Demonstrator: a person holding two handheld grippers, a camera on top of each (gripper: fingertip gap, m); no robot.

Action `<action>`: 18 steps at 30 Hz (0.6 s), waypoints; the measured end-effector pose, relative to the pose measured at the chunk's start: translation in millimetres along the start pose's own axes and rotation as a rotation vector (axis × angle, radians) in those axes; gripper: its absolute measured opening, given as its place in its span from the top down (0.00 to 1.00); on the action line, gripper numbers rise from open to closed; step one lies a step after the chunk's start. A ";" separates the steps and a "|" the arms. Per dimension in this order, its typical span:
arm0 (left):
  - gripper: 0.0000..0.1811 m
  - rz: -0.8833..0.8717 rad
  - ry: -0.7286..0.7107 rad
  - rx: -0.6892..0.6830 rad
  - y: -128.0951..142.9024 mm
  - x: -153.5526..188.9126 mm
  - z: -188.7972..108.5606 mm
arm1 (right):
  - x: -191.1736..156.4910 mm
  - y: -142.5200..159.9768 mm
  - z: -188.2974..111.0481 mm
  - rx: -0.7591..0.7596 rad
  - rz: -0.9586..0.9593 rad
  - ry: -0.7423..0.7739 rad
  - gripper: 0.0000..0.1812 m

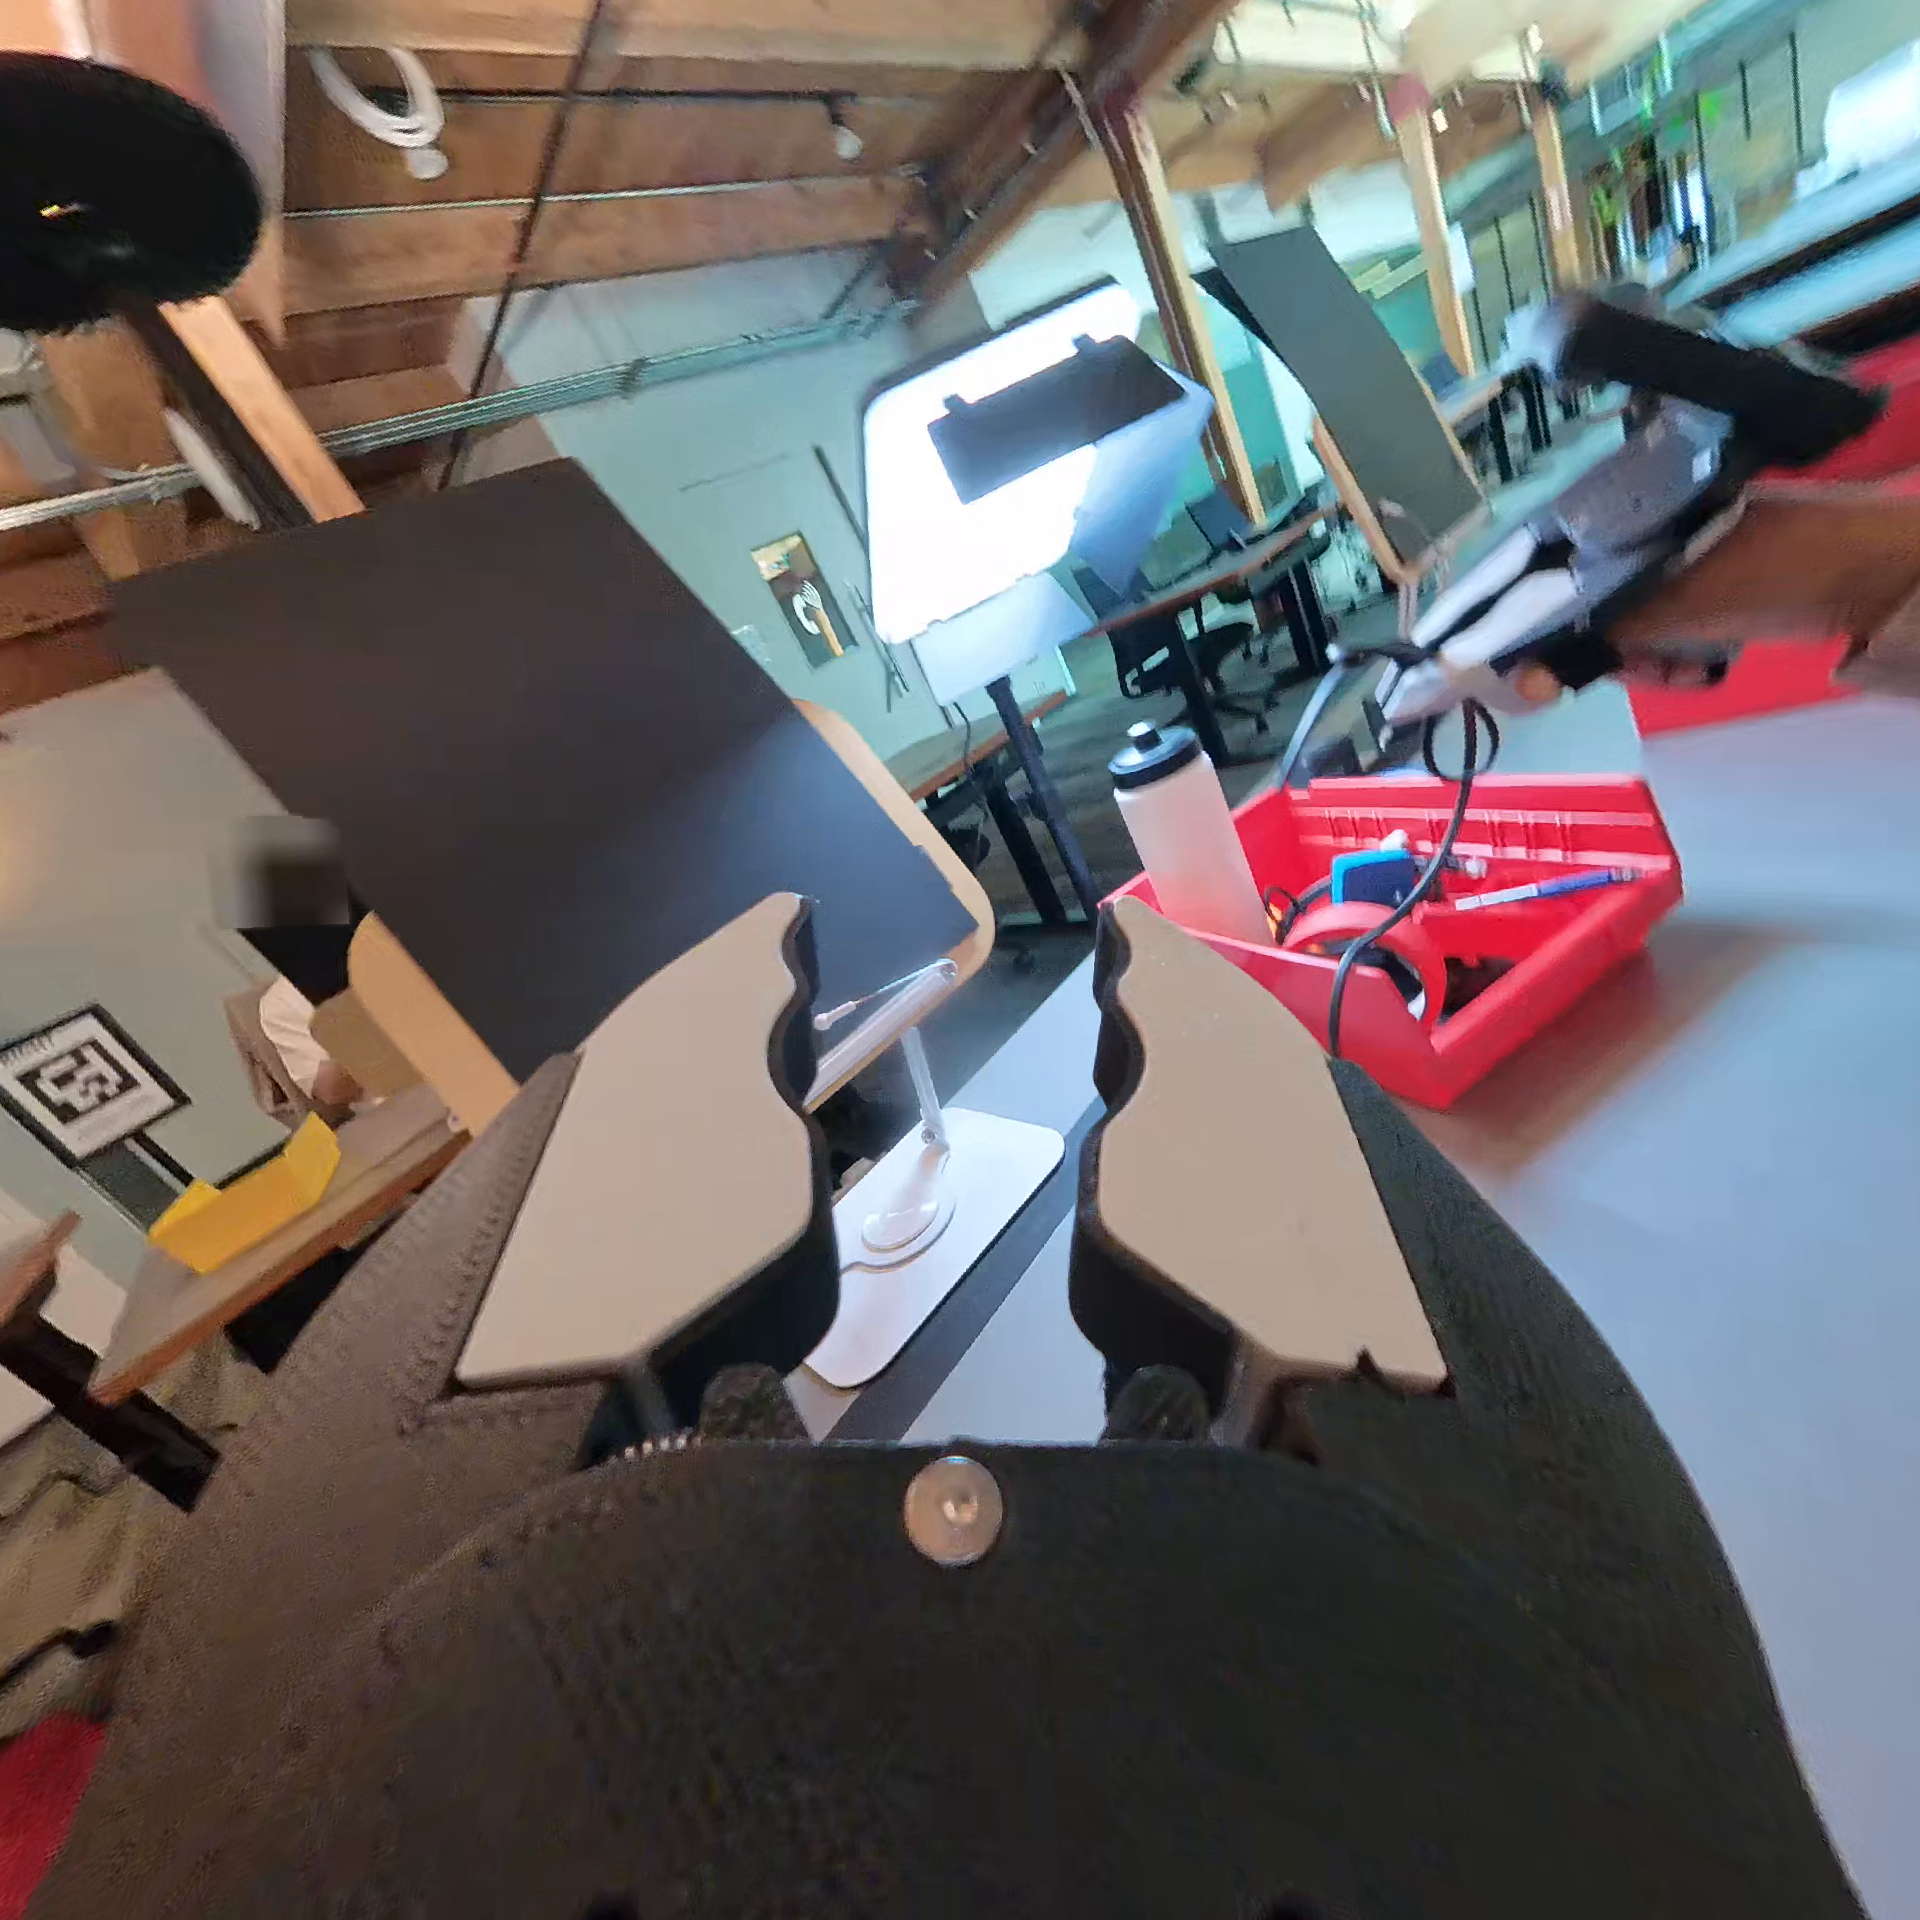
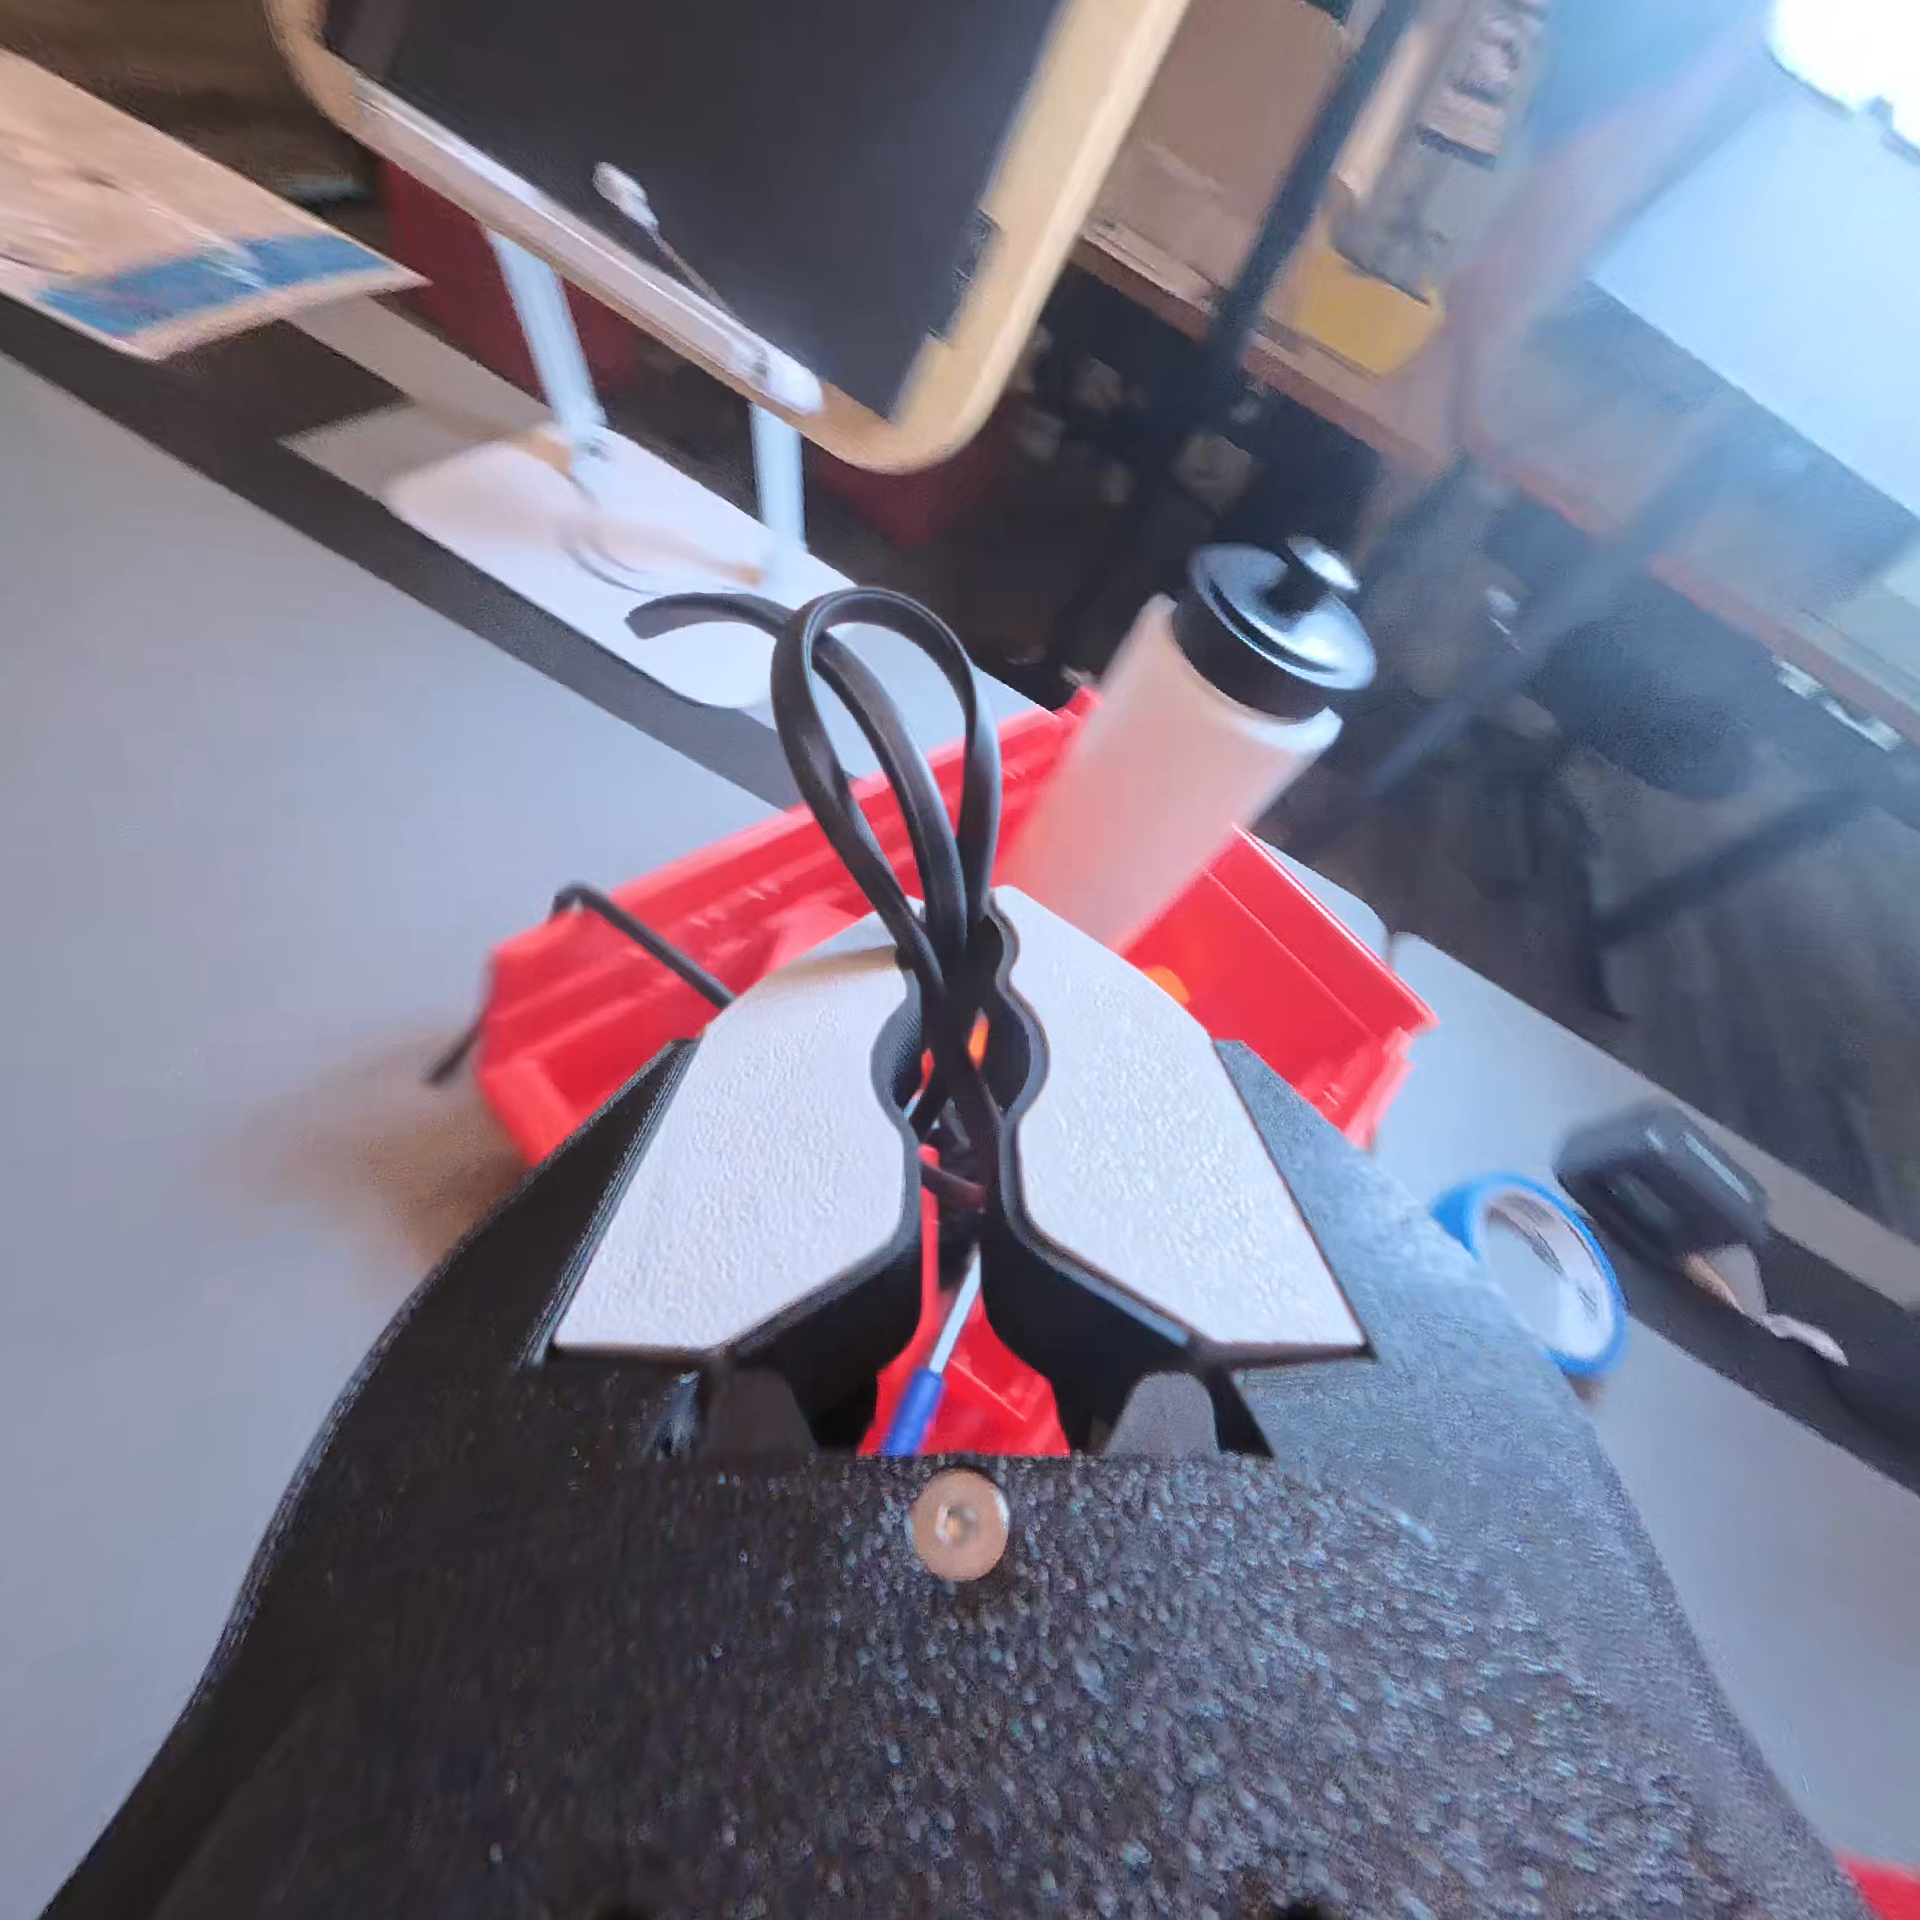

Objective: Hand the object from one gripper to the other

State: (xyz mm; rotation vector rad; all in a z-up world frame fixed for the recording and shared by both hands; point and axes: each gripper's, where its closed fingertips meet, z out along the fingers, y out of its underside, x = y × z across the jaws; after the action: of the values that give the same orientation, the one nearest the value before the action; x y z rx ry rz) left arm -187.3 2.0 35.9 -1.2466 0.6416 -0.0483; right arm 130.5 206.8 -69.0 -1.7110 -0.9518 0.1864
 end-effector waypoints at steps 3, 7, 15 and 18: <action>0.74 -0.096 -0.029 0.046 -1.1 -20.0 -9.7 | 41.9 29.8 16.9 -0.049 0.058 0.189 0.96; 0.74 -0.129 -0.046 0.030 7.1 -28.2 -9.3 | 49.2 97.2 44.2 -0.344 0.016 0.223 0.84; 0.74 -0.174 -0.122 -0.041 26.9 -53.8 -16.0 | 40.3 66.5 23.2 -0.306 -0.010 0.180 0.60; 0.74 -0.206 -0.158 -0.037 30.1 -70.5 -26.1 | 8.3 25.1 14.0 -0.171 -0.112 0.074 0.69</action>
State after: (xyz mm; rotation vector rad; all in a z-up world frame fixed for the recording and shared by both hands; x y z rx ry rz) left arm -267.1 16.0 34.8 -1.3342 0.3771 -0.1086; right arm 140.6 221.2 -93.2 -1.8015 -1.0291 -0.0330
